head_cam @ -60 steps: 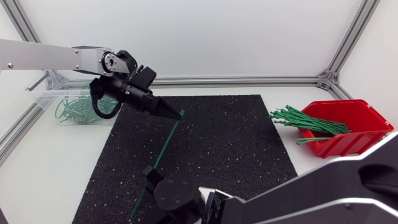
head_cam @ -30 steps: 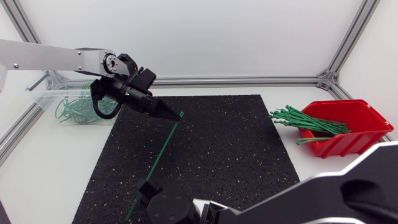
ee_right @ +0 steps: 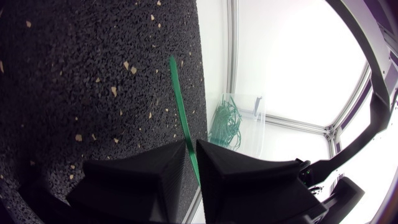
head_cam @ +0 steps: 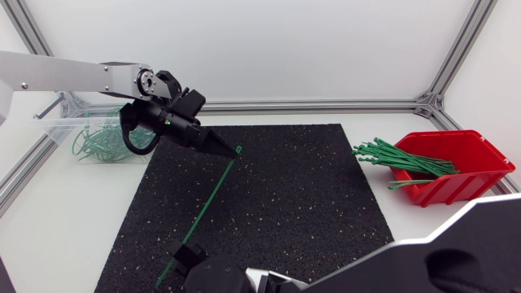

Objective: Take a green cable tie from the red box, thread the tail through the head to close it, then place it in the transparent bin on the left.

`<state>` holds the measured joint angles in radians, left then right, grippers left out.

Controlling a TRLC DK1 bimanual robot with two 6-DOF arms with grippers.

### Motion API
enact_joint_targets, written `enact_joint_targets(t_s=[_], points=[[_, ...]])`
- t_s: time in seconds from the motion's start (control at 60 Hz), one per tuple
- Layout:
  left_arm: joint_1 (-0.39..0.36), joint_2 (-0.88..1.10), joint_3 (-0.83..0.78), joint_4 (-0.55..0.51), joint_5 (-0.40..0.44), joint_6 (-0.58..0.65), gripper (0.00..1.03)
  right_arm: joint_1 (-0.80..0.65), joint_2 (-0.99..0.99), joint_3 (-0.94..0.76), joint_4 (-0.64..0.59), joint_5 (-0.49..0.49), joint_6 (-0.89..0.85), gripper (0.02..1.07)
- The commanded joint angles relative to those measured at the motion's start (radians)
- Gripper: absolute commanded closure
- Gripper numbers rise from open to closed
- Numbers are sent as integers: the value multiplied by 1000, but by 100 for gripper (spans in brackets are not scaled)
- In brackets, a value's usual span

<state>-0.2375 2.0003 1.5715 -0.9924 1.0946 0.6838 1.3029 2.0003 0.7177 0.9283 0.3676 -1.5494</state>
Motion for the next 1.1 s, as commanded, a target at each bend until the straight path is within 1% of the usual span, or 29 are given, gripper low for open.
enact_joint_targets(t_s=[0.0, 0.583, 0.617, 0.767, 0.85, 0.967, 1.083], points=[[-10, 32, 33, -18, 8, 33, 100, 32, 41, 12, 12, -10, 3, 87], [-16, 41, 50, -38, 8, 36, 101, 55, 41, 6, 15, -7, 11, 87], [-13, 41, 53, -43, 10, 37, 101, 53, 40, 6, 15, -9, 12, 90], [-6, 32, 55, -51, 8, 39, 101, 47, 37, 8, 24, -1, 11, 90], [-8, 29, 51, -58, 8, 45, 101, 42, 23, 8, 27, -15, 12, 101], [-11, 20, 42, -58, 8, 46, 100, 25, 14, 17, 53, -12, 14, 102], [-14, -5, 33, -63, 8, 46, 100, -2, -31, 17, 53, -16, 14, 102]])
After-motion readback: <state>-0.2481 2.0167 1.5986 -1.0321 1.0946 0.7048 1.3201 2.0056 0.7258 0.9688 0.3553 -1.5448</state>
